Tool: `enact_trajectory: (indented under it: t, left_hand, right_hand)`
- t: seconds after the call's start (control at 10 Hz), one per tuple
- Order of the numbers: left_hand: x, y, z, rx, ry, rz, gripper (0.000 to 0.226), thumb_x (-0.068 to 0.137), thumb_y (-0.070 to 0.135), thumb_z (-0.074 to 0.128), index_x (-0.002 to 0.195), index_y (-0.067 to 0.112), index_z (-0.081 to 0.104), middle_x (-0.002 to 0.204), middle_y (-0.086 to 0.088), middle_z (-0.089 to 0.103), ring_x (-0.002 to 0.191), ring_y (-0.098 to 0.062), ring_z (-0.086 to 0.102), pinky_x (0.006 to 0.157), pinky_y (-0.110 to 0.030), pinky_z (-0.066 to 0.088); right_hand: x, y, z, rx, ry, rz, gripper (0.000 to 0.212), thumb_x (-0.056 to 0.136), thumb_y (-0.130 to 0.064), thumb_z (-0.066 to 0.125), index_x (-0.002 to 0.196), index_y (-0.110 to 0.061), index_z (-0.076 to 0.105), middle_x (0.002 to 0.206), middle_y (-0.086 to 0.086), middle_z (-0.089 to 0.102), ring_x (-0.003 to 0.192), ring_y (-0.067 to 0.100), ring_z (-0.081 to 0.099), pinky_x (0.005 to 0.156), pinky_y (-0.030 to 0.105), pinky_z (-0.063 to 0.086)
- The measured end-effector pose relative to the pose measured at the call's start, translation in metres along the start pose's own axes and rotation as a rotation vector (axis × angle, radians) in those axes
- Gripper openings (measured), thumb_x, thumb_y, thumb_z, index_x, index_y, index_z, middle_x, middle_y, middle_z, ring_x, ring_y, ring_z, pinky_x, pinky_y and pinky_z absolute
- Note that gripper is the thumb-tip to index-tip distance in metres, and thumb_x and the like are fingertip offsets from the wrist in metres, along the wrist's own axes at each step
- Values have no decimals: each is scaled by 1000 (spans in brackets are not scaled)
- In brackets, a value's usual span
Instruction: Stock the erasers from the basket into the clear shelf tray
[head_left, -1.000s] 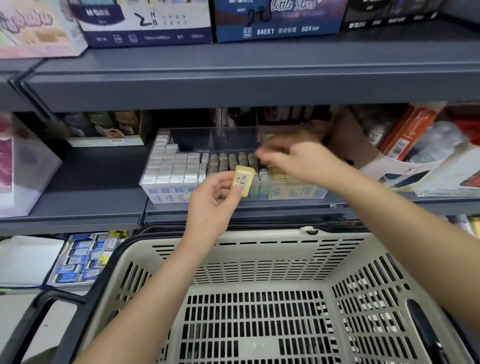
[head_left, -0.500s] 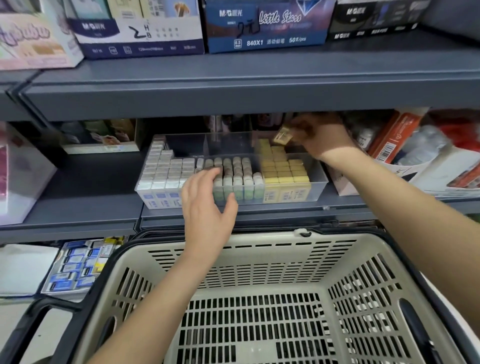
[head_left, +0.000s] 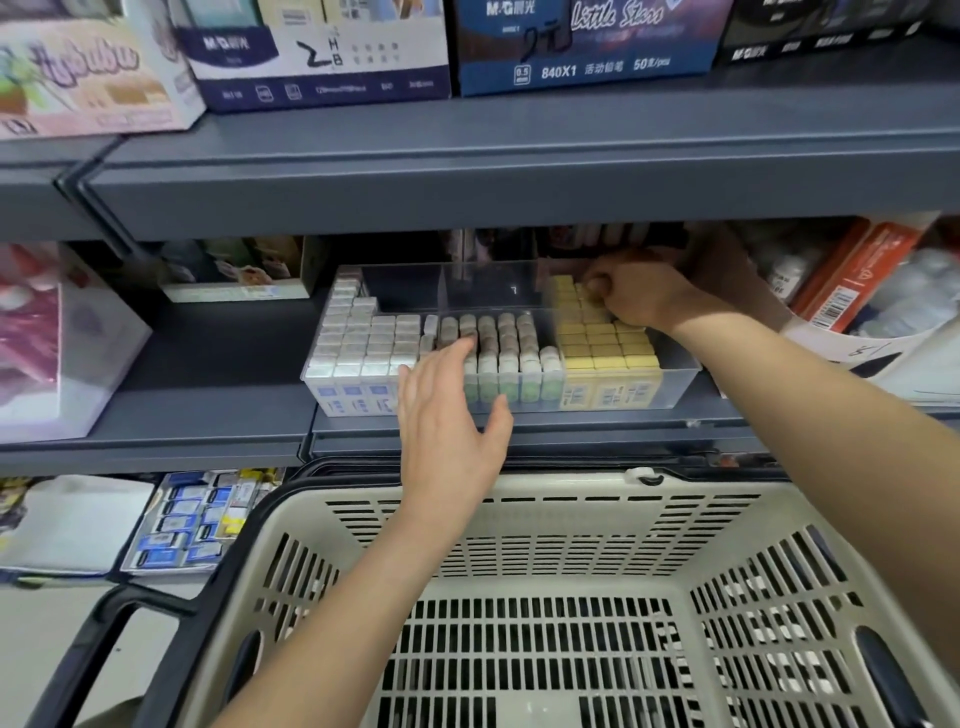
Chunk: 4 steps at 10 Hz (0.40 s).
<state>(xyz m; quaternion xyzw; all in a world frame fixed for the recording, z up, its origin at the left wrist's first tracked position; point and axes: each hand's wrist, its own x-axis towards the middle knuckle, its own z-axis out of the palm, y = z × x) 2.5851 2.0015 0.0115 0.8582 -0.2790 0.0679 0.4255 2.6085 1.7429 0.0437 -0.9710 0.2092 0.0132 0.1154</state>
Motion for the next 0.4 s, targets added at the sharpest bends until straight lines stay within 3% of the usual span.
enact_trajectory:
  t: [0.1, 0.2, 0.3, 0.4]
  left_hand:
    - [2, 1, 0, 2, -3, -6, 52, 84, 17, 63, 132, 11, 45, 129, -4, 51, 126, -21, 40, 110, -50, 29]
    - [3, 2, -8, -15, -77, -19, 55, 84, 19, 64, 134, 12, 43, 132, -2, 46, 128, -16, 35, 114, -40, 25]
    - [7, 2, -22, -35, -103, -9, 56, 85, 21, 64, 135, 15, 40, 134, 2, 42, 127, -6, 31, 110, -23, 22]
    - [11, -15, -61, 35, -13, -38, 54, 84, 24, 64, 133, 19, 43, 132, 7, 42, 127, -8, 32, 104, -22, 21]
  right_hand:
    - [0, -1, -2, -29, -23, -20, 28, 96, -20, 37, 115, -18, 57, 121, 11, 58, 106, 28, 55, 84, 30, 40]
    - [-11, -3, -6, -57, -2, -67, 32, 97, -21, 35, 123, -17, 53, 130, 13, 55, 115, 33, 51, 95, 37, 40]
    - [-29, -10, -12, -24, 76, -50, 33, 97, -24, 37, 126, -19, 51, 128, 15, 56, 113, 36, 53, 94, 42, 43]
    - [-87, -15, -13, 96, 262, -54, 26, 95, -26, 46, 115, -15, 58, 112, 17, 61, 101, 37, 58, 82, 40, 48]
